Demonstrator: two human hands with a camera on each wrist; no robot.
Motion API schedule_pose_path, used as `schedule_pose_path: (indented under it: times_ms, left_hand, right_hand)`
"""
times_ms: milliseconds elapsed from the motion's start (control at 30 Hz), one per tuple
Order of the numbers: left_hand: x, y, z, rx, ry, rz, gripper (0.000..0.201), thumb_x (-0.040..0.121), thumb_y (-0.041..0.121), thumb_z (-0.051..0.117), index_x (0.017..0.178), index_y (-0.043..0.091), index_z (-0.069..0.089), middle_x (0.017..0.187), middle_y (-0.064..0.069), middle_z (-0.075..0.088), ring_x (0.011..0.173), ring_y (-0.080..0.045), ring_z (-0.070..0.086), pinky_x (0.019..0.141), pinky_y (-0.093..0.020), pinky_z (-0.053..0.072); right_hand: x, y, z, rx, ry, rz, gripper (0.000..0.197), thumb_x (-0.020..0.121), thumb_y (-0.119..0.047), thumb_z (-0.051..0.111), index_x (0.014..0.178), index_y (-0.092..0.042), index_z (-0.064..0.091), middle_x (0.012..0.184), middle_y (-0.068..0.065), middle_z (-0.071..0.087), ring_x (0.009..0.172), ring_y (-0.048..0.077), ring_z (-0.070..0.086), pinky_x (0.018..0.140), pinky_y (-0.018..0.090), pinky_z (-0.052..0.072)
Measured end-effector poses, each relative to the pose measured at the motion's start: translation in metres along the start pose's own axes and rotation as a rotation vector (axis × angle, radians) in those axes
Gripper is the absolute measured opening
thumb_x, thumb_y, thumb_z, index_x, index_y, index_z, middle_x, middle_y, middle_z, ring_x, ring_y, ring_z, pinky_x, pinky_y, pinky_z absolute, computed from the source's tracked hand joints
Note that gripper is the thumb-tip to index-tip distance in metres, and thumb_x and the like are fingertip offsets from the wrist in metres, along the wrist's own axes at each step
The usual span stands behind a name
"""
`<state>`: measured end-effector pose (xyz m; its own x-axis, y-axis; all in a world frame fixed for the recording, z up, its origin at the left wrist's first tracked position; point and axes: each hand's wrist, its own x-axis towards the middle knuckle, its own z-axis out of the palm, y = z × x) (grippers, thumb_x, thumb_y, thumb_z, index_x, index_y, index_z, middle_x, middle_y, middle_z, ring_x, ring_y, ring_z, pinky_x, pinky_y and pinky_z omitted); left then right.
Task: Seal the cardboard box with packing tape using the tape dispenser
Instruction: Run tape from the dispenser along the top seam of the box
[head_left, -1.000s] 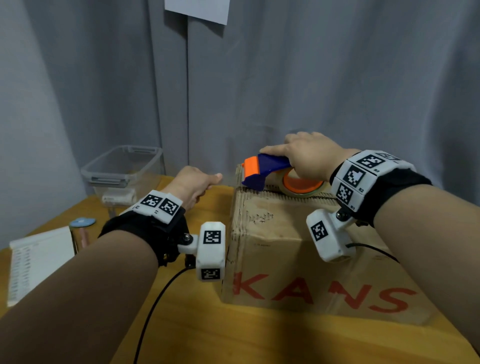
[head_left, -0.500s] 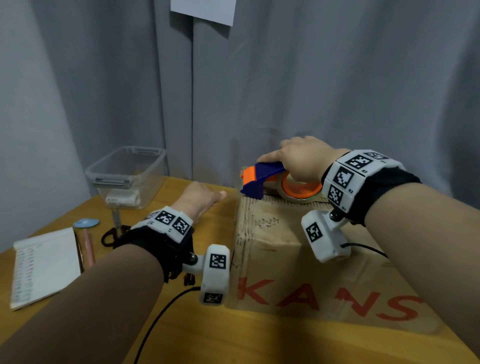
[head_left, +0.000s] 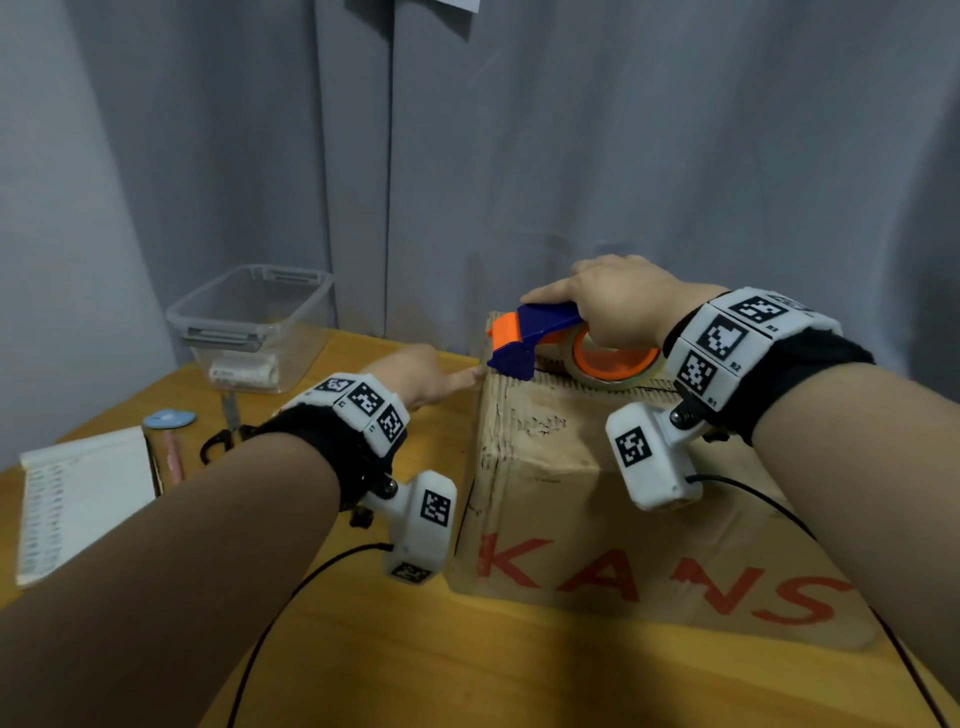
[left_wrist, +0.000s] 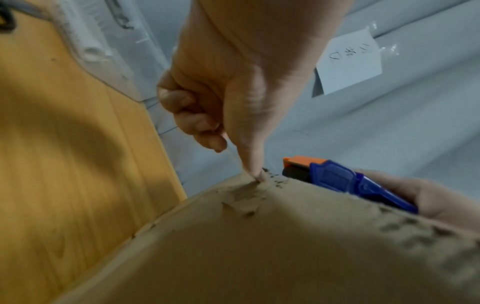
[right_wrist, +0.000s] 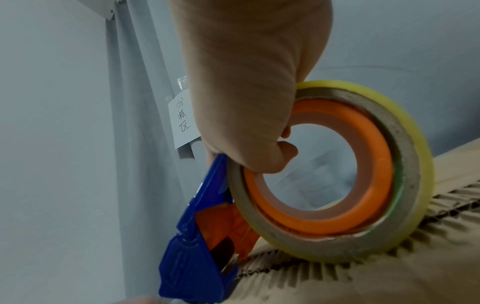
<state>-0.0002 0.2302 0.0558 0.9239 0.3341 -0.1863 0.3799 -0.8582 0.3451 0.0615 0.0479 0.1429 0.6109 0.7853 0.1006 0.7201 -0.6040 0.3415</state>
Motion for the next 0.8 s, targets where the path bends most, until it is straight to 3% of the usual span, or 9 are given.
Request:
schedule_pose_path:
  times_ms: [133,267,333,400,500,600,667,733,800]
  left_hand:
    - [-0.003,0.004,-0.009,0.180,-0.023,0.035,0.070,0.087,0.070,0.029,0.058,0.009,0.049,0.056,-0.005,0.050,0.054,-0.018,0.047,0.072,-0.032,0.041]
    - [0.004,-0.003,-0.002,0.311,-0.012,0.022,0.062,0.086,0.067,0.039,0.075,0.008,0.052,0.073,-0.004,0.056,0.072,-0.020,0.053,0.072,-0.032,0.043]
    - [0.010,-0.003,-0.004,-0.031,0.187,0.119,0.044,0.093,0.049,0.044,0.092,0.007,0.053,0.087,-0.007,0.063,0.079,-0.020,0.056,0.072,-0.032,0.045]
    - [0.006,0.006,-0.007,-0.549,0.232,0.256,0.047,0.099,0.041,0.034,0.115,0.004,0.056,0.113,-0.010,0.064,0.098,-0.020,0.059,0.088,-0.031,0.046]
    - [-0.003,0.024,0.005,-1.197,-0.190,0.305,0.081,0.089,0.068,0.015,0.142,0.010,0.034,0.142,-0.007,0.045,0.129,-0.017,0.044,0.107,-0.025,0.030]
    - [0.003,0.027,0.027,-1.169,-0.282,0.313,0.108,0.064,0.087,0.042,0.150,0.030,0.009,0.151,-0.004,0.034,0.135,-0.018,0.037,0.113,-0.040,0.029]
    - [0.007,0.021,0.036,-1.159,-0.268,0.316,0.110,0.071,0.061,0.067,0.149,0.035,-0.006,0.150,-0.003,0.033,0.133,-0.020,0.040,0.111,-0.044,0.034]
    - [0.007,0.015,0.040,-1.203,-0.314,0.366,0.105,0.069,0.034,0.081,0.148,0.031,0.011,0.138,-0.010,0.050,0.122,-0.025,0.054,0.105,-0.046,0.041]
    - [0.004,0.016,0.039,-1.177,-0.344,0.385,0.083,0.073,0.019,0.075,0.141,0.024,0.028,0.126,-0.016,0.059,0.113,-0.029,0.061,0.099,-0.044,0.047]
  right_hand:
    - [-0.001,0.001,0.000,0.014,0.017,0.007,0.067,0.084,-0.009,0.044,0.139,-0.047,0.035,0.099,-0.005,0.048,0.104,0.027,0.052,0.079,0.037,0.039]
    - [-0.002,0.001,0.003,0.022,0.037,0.015,0.065,0.086,-0.012,0.044,0.139,-0.047,0.034,0.094,-0.007,0.039,0.106,0.027,0.051,0.077,0.035,0.037]
    - [-0.001,0.001,0.003,0.024,0.034,0.014,0.064,0.086,-0.013,0.044,0.139,-0.048,0.034,0.093,-0.007,0.039,0.105,0.027,0.051,0.081,0.038,0.041]
    - [0.000,0.002,0.003,0.038,0.025,0.020,0.065,0.086,-0.013,0.045,0.139,-0.048,0.033,0.092,-0.007,0.040,0.105,0.027,0.051,0.084,0.039,0.043]
    - [0.000,0.003,0.004,0.054,0.022,0.021,0.067,0.084,-0.012,0.048,0.140,-0.047,0.033,0.093,-0.006,0.041,0.106,0.029,0.052,0.084,0.040,0.044]
    - [0.000,0.005,0.006,0.075,0.040,0.017,0.065,0.085,-0.013,0.048,0.139,-0.046,0.034,0.091,-0.008,0.040,0.106,0.027,0.052,0.079,0.036,0.041]
    - [0.000,0.006,0.006,0.087,0.041,0.017,0.065,0.085,-0.013,0.048,0.139,-0.046,0.035,0.087,-0.010,0.039,0.105,0.027,0.052,0.078,0.036,0.040]
    - [0.000,0.007,0.005,0.102,0.033,0.022,0.066,0.085,-0.012,0.047,0.139,-0.046,0.034,0.077,-0.015,0.034,0.099,0.025,0.051,0.076,0.035,0.040]
    - [0.000,0.010,0.004,0.108,0.027,0.022,0.067,0.086,-0.012,0.045,0.141,-0.049,0.030,0.075,-0.015,0.030,0.091,0.021,0.047,0.074,0.034,0.037]
